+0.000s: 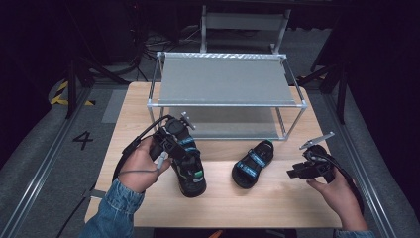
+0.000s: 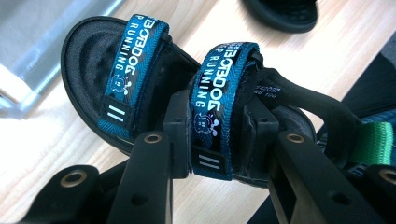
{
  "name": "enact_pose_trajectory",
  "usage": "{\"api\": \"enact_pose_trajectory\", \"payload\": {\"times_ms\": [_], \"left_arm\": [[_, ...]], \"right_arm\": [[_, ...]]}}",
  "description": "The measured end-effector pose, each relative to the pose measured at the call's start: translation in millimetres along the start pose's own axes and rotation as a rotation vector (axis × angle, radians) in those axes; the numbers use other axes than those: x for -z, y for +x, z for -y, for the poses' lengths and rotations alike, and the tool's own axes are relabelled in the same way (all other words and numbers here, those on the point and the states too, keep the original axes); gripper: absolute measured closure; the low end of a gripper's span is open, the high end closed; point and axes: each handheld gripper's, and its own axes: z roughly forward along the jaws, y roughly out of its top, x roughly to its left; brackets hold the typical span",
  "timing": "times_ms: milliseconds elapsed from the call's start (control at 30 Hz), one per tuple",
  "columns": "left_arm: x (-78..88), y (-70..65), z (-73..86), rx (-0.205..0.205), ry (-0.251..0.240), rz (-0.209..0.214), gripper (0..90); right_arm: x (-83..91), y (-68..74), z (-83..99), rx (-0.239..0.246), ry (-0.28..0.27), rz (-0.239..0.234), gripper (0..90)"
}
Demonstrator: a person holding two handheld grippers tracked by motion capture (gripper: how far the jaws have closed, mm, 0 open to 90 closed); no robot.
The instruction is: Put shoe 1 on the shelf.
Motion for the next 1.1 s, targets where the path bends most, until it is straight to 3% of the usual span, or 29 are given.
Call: {"api": "enact_pose_trajectory", "payload": {"times_ms": [167, 600, 800, 900, 1100], "left_arm": [[14.4, -3.1, -6.7, -0.018, -0.007, -0.007, 69.1], [46.4, -13.0, -31.4, -0.084, -0.030, -0.009, 69.1], [57.3, -16.3, -44.7, -0.111, -0.045, -0.006, 69.1], [61.2, -18.4, -51.6, -0.144, -0.056, -0.012, 69.1], [70.0, -19.0, -65.7, -0.158, -0.063, -0.006, 69.2]], "right_arm": [[-12.0, -1.7, 3.4, 0.004, 0.017, 0.011, 58.0], [-16.0, -4.1, 10.3, -0.014, 0.016, 0.012, 57.4], [-14.4, -3.6, 12.7, -0.013, 0.015, 0.013, 57.6], [-9.2, -5.6, 14.2, -0.020, 0.004, 0.025, 57.6], [-5.7, -8.0, 18.0, -0.033, -0.005, 0.028, 57.7]]}}
